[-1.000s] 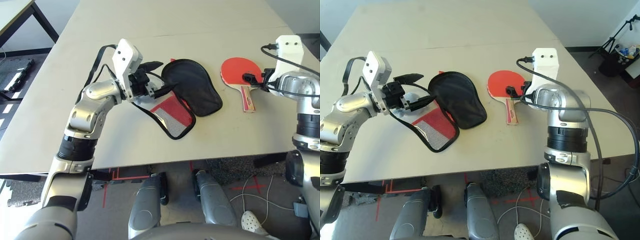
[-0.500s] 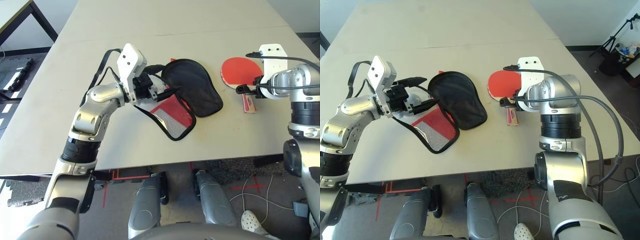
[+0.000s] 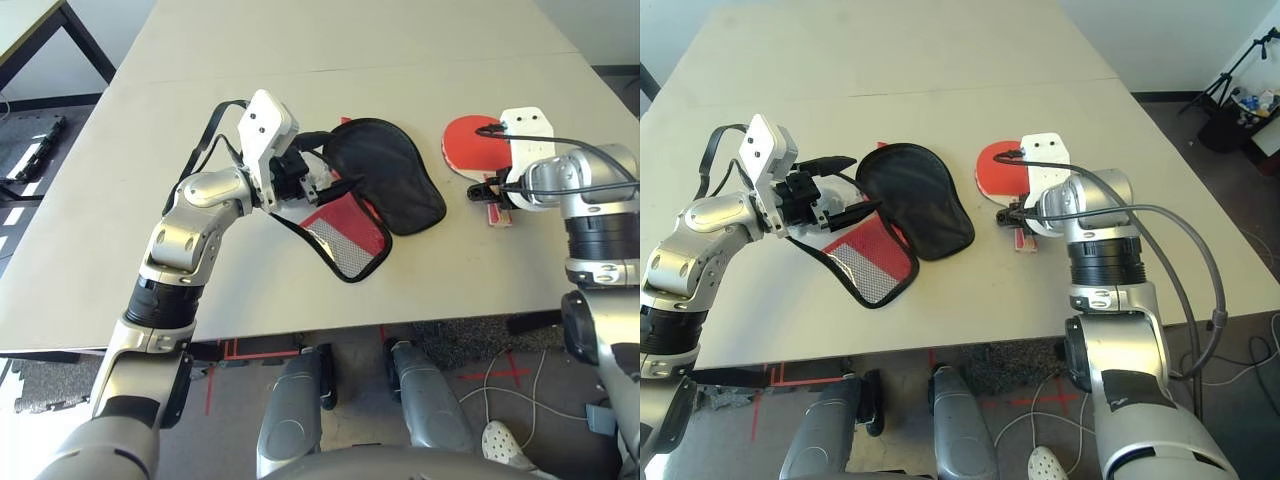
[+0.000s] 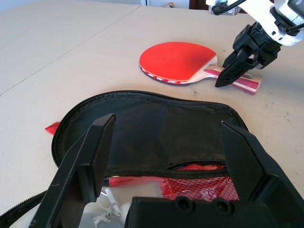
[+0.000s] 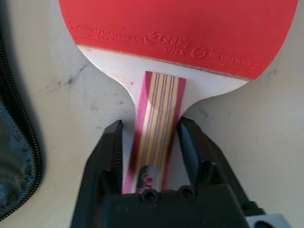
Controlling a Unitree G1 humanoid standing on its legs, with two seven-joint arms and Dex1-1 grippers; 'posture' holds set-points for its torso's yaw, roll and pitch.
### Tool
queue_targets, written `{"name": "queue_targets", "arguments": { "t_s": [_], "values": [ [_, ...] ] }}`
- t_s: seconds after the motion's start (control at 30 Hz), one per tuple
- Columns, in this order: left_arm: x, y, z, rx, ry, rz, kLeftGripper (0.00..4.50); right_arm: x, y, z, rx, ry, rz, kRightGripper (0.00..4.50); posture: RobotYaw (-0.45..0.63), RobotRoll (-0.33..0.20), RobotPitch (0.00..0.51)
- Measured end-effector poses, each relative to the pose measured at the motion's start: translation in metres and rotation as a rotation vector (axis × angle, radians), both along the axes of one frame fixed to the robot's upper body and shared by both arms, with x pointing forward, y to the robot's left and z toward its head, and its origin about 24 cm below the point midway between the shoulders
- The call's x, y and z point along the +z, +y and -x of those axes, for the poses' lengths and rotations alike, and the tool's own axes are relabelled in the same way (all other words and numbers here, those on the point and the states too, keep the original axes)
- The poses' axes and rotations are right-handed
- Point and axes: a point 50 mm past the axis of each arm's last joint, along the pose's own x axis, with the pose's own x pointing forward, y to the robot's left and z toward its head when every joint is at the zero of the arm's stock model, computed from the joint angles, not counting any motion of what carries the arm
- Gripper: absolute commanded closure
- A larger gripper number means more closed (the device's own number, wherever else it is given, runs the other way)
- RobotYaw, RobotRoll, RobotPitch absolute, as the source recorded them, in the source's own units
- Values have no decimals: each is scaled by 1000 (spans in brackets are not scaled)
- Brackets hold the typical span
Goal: Store the ping-pong paddle in its case and zip it.
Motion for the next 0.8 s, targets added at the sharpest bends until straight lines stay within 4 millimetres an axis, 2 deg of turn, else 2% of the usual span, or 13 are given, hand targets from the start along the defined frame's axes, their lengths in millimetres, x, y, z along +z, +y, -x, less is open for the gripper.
{"name": "queue_targets", "arguments": {
  "t_s": [0.1, 0.33, 0.43, 0.6, 0.8],
  "values": [
    [0, 0, 0, 0, 0, -1, 0, -1, -1, 2, -1, -14, 31, 3353, -48, 0, 217],
    [0, 0, 0, -3, 1, -4, 0, -2, 0, 8, 36, -88, 118, 3381, -50, 0, 213],
    [-1, 0, 0, -2, 2, -5, 0, 4, 2, 8, 63, -147, 141, 3381, -50, 0, 212],
    [-2, 0, -1, -2, 5, -8, 0, 21, 17, 10, 139, -259, 135, 3381, -44, 0, 210],
    [-2, 0, -1, -1, 5, -13, 0, 24, 53, 12, 251, -300, 75, 3381, -26, 0, 215]
  ]
}}
